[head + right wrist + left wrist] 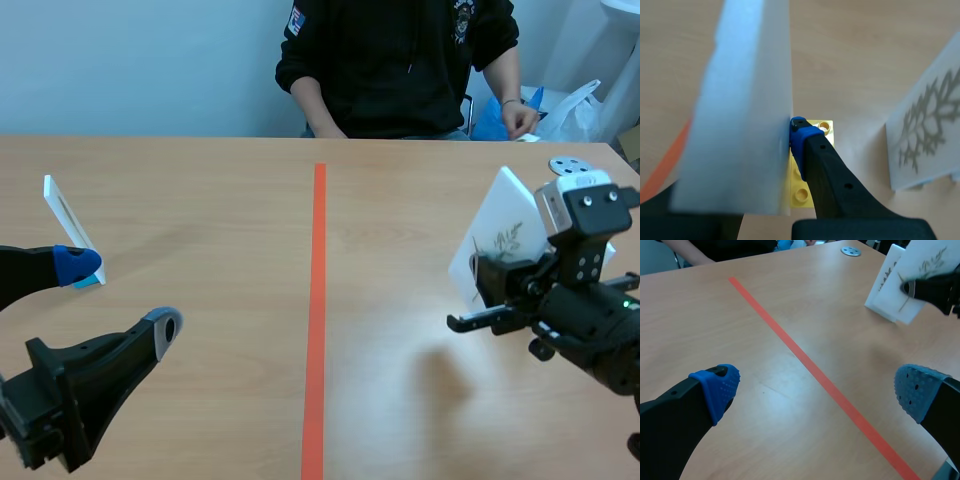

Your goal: Sort the leaf by its shape. The table is split by an orange tape line. A compound leaf with several leaflets goes to the left side, a simple leaf with one blade goes to the right side. Return to the home posture when a red brick is placed on the table.

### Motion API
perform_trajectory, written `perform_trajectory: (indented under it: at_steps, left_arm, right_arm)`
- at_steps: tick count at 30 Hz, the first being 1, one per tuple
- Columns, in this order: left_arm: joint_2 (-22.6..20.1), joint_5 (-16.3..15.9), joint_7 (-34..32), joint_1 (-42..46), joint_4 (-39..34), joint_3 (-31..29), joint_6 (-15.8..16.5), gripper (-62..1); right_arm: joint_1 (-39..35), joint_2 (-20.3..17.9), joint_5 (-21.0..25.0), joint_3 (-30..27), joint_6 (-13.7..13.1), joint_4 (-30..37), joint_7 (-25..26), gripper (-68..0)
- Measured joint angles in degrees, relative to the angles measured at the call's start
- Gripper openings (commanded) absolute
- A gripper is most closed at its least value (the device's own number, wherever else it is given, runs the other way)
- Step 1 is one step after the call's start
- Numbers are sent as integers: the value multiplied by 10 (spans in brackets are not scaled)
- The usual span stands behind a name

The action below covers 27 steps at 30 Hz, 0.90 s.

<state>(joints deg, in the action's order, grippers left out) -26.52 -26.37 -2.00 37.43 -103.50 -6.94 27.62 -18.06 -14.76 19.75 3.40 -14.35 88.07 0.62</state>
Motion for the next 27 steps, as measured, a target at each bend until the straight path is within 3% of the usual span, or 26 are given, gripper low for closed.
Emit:
perform_trajectory:
  at_steps: [9,21,27]
  left_arm:
    - [0,0,0,0,0,0,0,14]
    - [19,0,0,0,0,0,0,14]
    - [19,0,0,0,0,0,0,14]
  right_arm:
    - [56,0,0,0,7,-137,35,-629]
    - [117,2,-5,0,15,-237,61,-629]
    - [117,2,-19,0,32,-244,69,-619]
